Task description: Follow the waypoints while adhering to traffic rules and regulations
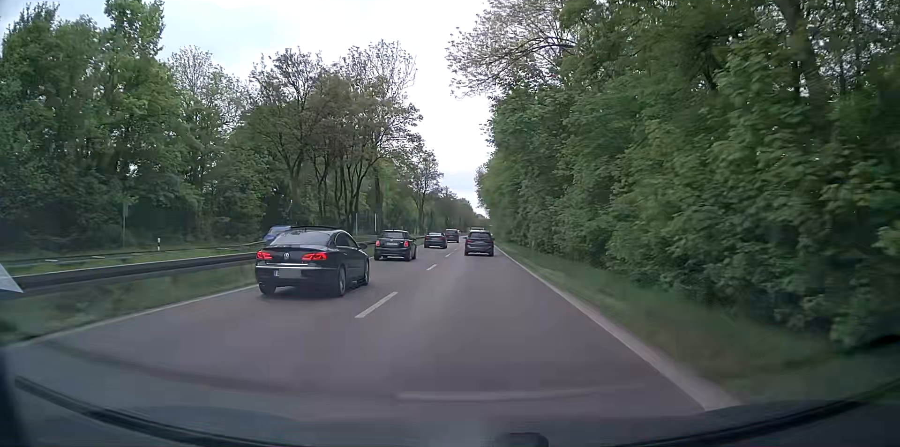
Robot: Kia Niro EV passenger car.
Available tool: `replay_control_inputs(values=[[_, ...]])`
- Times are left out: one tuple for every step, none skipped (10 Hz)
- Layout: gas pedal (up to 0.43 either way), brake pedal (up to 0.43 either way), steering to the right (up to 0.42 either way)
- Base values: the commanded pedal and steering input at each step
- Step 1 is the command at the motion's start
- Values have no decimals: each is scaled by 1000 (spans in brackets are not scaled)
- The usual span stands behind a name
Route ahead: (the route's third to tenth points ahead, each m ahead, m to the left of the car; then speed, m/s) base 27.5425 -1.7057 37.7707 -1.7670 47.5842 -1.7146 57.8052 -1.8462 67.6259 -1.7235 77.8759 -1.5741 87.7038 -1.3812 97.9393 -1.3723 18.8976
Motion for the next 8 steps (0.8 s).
replay_control_inputs(values=[[189,0,-3],[189,0,-2],[177,0,-2],[177,0,-1],[177,0,-1],[177,0,-1],[177,0,-1],[177,0,-1]])
